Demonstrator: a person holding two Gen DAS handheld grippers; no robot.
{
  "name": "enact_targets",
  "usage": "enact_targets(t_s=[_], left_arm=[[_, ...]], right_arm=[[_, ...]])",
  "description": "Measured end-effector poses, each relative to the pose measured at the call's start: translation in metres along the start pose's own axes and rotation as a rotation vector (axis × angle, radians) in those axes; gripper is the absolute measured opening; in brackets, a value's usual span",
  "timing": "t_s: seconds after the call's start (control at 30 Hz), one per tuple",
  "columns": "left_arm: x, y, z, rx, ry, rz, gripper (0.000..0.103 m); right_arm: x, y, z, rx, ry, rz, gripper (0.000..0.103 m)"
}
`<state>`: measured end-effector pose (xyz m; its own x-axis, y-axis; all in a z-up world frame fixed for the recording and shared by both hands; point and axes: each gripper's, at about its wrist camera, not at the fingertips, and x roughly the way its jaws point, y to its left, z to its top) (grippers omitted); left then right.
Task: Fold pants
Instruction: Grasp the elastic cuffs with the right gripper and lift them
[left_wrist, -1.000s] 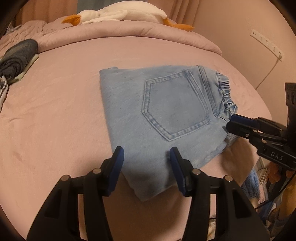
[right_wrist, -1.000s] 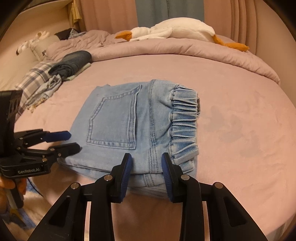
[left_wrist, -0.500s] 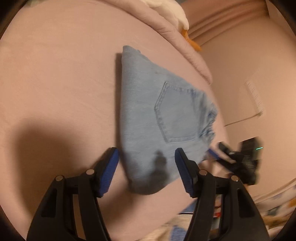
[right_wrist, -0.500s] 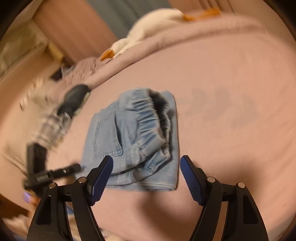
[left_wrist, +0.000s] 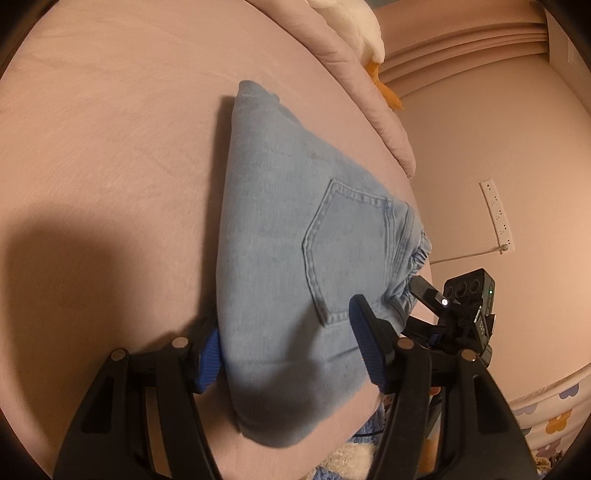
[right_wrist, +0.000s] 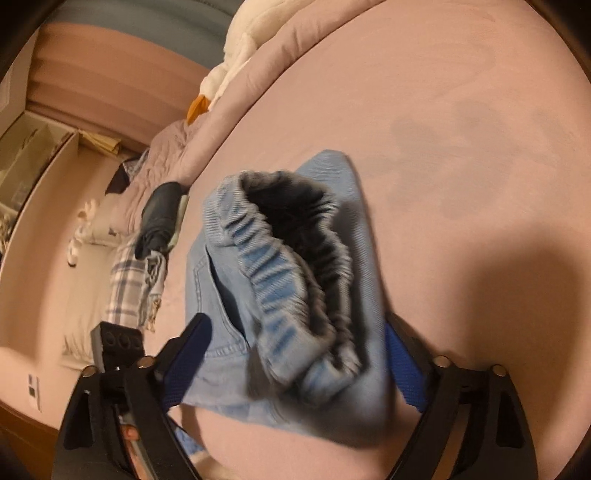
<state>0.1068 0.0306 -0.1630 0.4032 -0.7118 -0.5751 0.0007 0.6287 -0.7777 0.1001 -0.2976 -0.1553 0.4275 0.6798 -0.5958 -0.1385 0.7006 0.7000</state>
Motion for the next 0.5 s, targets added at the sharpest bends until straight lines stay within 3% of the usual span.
enact_targets(t_s=[0.27,0.5], left_arm=[[0.008,-0.001,0.011,0.018,0.011,-0.007,0.069],[0.021,-0.004,0.023,0.034,0.019,-0.013,0.071]], right_arm=[[0.020,0.015,0.013,-0.074,-0.018,-0.057,0.095],[0.024,0.011,0.020,-0.092,-0.036,-0.040,0.095]])
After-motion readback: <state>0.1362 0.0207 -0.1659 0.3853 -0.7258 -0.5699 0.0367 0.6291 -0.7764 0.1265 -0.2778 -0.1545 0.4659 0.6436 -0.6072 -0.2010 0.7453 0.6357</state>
